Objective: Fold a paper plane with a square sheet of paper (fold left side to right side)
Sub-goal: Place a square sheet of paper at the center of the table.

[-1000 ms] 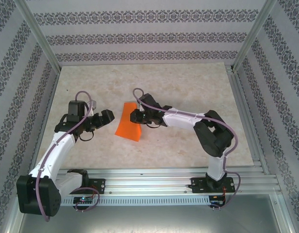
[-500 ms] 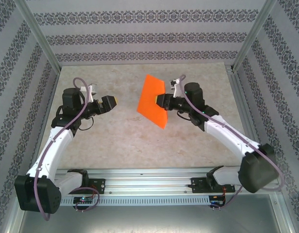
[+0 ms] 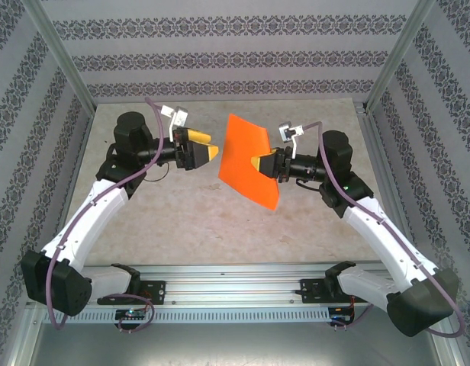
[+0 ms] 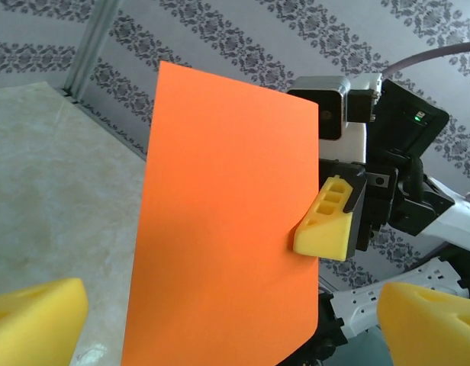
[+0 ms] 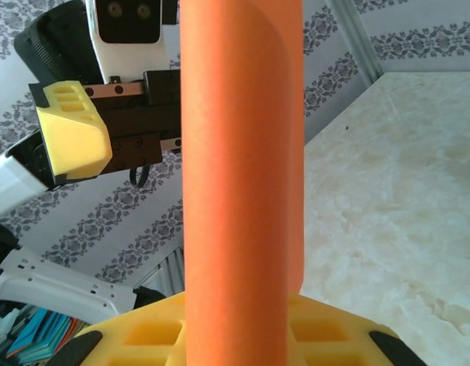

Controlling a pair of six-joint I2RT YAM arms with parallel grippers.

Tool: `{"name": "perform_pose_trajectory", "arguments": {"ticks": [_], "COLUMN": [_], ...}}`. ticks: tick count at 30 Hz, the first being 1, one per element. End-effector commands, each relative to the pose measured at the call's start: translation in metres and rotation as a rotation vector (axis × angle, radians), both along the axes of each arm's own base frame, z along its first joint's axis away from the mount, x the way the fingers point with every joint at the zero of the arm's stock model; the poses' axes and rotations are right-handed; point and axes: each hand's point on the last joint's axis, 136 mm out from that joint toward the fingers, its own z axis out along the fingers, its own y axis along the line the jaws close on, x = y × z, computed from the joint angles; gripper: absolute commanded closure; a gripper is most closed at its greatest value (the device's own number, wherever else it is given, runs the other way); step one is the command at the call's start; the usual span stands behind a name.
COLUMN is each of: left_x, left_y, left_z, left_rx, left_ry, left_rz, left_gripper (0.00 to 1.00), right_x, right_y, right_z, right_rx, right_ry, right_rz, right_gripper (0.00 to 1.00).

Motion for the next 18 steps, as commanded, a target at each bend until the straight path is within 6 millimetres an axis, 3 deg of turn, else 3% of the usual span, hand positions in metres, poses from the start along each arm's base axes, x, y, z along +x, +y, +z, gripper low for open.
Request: {"name": "perform_pose_trajectory", "arguments": {"ticks": [1,12,15,18], "left_x": [-0.003,-0.028,-0.033,-0.032], "left_y": [-0.007,-0.032,-0.036,-0.038], "left_z": [0.01,0.005,0.003,0.0], "left_rx": [0.003,0.023,0.029,0.039], "left_ry": [-0.075,-0.107,-0.108,-0.103], "left_rz": [-0.048,-0.204,-0.233,-0.237], "left_gripper": [0.01,0.07,0.17,0.38], "right_x": [-0.02,-0.032,-0.028,-0.024], "right_y": [-0.002,0.0,0.0,-0.001], "right_z": [0.033,0.043,0.042,0.038], "right_rx": [0.039,0.077,0.071,0.057], "right_ry": [-0.102,-0.11,-0.109,-0.109], "right_rz": [0.072,0.126,0.112,0.089], "right_gripper": [0.78,0.78,0.78,0.78]}}
